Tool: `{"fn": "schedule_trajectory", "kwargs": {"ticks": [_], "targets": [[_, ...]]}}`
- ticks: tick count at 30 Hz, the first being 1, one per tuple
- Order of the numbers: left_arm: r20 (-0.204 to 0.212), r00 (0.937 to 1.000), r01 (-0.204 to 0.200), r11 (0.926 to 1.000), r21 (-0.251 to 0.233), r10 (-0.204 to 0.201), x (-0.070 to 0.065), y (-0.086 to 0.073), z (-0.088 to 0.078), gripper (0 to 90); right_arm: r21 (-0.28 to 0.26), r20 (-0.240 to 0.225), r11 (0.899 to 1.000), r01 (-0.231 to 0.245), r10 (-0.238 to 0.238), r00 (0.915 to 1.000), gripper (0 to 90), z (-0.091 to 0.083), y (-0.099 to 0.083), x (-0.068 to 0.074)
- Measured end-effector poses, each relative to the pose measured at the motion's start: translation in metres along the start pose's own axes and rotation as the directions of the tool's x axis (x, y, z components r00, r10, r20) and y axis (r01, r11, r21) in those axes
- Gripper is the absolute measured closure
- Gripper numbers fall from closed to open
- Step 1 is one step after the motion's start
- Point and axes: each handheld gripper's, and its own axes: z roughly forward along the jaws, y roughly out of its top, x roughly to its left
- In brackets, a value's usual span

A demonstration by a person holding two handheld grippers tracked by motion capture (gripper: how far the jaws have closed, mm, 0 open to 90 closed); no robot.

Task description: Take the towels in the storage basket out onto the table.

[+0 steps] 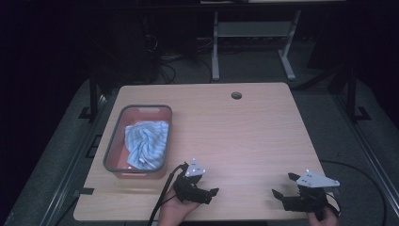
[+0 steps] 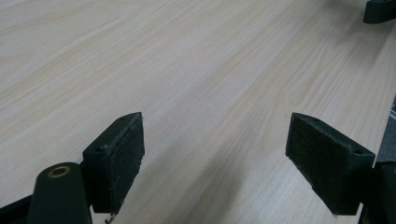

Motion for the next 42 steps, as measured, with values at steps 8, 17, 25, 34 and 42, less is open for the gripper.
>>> {"fn": "schedule_trajectory", "kwargs": {"ticks": [8,17,25,34,42], "targets": [[0.008,0.9999,-0.015,0.9999,-0.007,0.015,-0.004,0.01,-0.003,19.2,-0.03,0.001,1.0,0.003,-0.003,1.0,13.8,-0.003,0.001,0.003],[0.023,0.9995,-0.022,0.9997,0.009,0.021,0.005,0.043,-0.01,18.6,-0.043,0.015,0.999,-0.019,0.02,0.9997,13.8,-0.004,0.0,0.001],[0.023,0.9989,-0.042,0.9986,0.031,0.042,0.016,0.066,-0.019,18.3,-0.04,0.011,0.999,-0.005,0.005,0.9999,13.7,-0.003,0.001,0.003],[0.006,0.9991,-0.041,0.9981,0.047,0.041,0.028,0.085,-0.033,17.7,-0.034,0.012,0.999,-0.008,0.009,0.9999,13.7,-0.002,0.0,0.003],[-0.029,0.999,-0.031,0.9983,0.05,0.032,0.043,0.104,-0.048,18.2,-0.037,0.011,0.999,-0.012,0.012,0.9999,13.8,-0.002,0.0,0.004]]}}
